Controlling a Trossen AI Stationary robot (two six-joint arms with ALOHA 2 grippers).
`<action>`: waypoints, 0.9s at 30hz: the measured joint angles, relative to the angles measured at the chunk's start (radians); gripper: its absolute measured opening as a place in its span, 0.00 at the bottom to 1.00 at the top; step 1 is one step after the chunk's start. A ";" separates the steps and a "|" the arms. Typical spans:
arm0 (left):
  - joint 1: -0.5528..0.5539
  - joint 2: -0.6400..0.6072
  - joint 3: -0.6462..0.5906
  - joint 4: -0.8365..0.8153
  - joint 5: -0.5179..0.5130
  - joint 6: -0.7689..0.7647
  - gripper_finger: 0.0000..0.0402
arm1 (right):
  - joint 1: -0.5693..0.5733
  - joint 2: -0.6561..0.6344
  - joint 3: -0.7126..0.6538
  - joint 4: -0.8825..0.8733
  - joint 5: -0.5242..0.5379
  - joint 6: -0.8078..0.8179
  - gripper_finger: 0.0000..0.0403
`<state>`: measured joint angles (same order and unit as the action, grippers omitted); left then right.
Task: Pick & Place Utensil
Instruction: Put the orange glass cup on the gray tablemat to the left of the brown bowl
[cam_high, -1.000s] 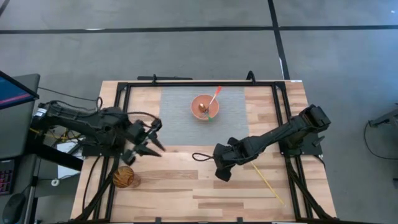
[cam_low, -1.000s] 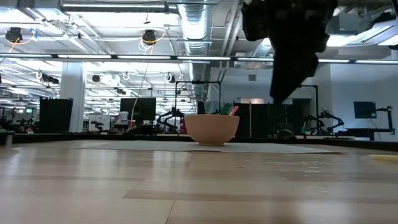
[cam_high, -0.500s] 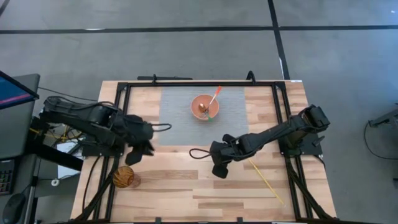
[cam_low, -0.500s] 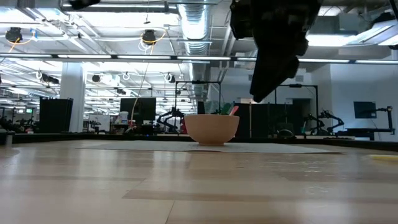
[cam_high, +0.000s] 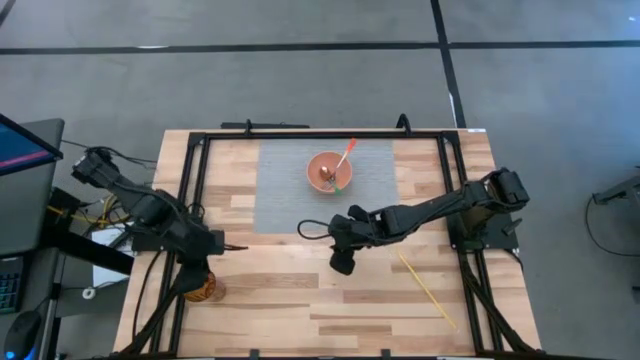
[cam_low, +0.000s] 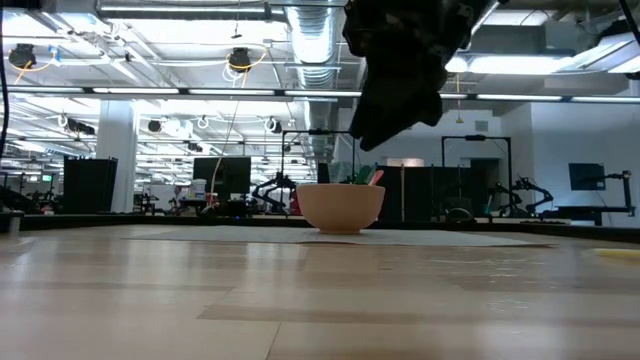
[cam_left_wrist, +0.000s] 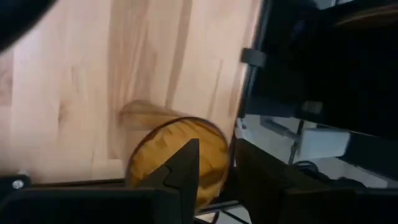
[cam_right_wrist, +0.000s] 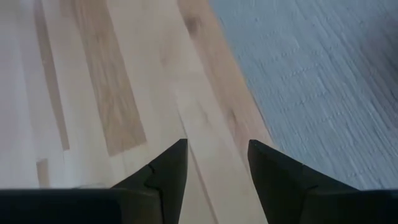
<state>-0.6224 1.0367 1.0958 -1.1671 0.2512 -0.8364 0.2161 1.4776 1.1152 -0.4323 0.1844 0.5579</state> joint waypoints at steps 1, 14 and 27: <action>-0.002 0.000 -0.016 0.001 -0.006 -0.003 0.26 | -0.005 0.000 0.000 0.008 0.000 0.000 0.41; -0.023 0.000 -0.192 0.005 -0.004 -0.007 0.26 | -0.025 0.000 0.000 0.064 -0.002 0.000 0.41; -0.008 0.000 -0.192 0.028 0.165 -0.144 0.26 | -0.025 0.000 0.000 0.078 -0.002 0.000 0.41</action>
<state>-0.6306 1.0370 0.9039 -1.1389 0.4159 -0.9807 0.1912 1.4776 1.1152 -0.3546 0.1822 0.5579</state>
